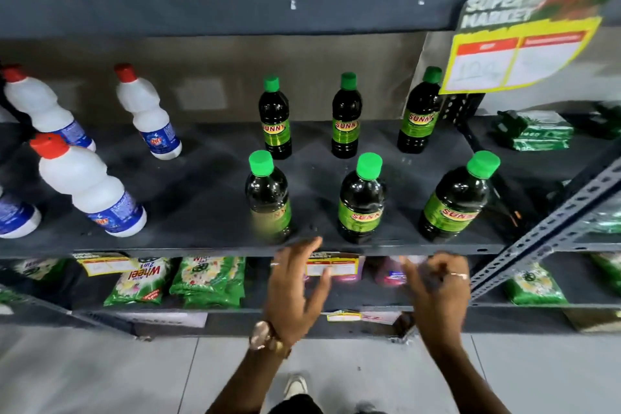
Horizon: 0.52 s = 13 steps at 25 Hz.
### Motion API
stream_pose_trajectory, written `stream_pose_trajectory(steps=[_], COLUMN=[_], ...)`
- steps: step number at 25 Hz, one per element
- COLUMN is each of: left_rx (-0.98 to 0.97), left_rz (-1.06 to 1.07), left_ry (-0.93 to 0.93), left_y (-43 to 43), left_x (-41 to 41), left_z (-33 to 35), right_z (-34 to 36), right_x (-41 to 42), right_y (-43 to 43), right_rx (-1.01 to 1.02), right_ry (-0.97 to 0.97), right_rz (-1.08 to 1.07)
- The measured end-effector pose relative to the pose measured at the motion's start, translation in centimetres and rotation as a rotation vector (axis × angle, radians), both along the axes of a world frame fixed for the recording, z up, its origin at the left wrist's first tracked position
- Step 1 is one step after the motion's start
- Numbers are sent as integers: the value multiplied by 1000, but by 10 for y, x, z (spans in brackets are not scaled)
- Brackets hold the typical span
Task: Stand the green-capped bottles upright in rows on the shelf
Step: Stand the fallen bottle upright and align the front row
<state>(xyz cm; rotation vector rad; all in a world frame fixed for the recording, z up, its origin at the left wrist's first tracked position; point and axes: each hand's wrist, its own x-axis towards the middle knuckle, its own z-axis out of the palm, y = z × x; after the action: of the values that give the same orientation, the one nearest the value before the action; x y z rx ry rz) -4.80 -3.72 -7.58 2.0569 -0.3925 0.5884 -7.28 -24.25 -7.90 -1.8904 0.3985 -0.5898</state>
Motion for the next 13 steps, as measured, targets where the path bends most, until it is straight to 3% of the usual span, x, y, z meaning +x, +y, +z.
stream_pose_trajectory(steps=[2,5,8,13], left_rx=[-21,-68,-48,-30], left_rz=[-58,-20,29,70], left_ry=[197,418,491,489], left_y=[-31,-57,-59,-62], left_x=[19,56,69,66], left_z=[-5,-9,-13,-17], right_z=[3,0,3,-14], right_x=[14,46,57,59], right_y=[-43,-93,-100,-109], right_rx=[-40,-213,-242,-286], right_ry=[72,208,219,225], right_rz=[-31,153,279,298])
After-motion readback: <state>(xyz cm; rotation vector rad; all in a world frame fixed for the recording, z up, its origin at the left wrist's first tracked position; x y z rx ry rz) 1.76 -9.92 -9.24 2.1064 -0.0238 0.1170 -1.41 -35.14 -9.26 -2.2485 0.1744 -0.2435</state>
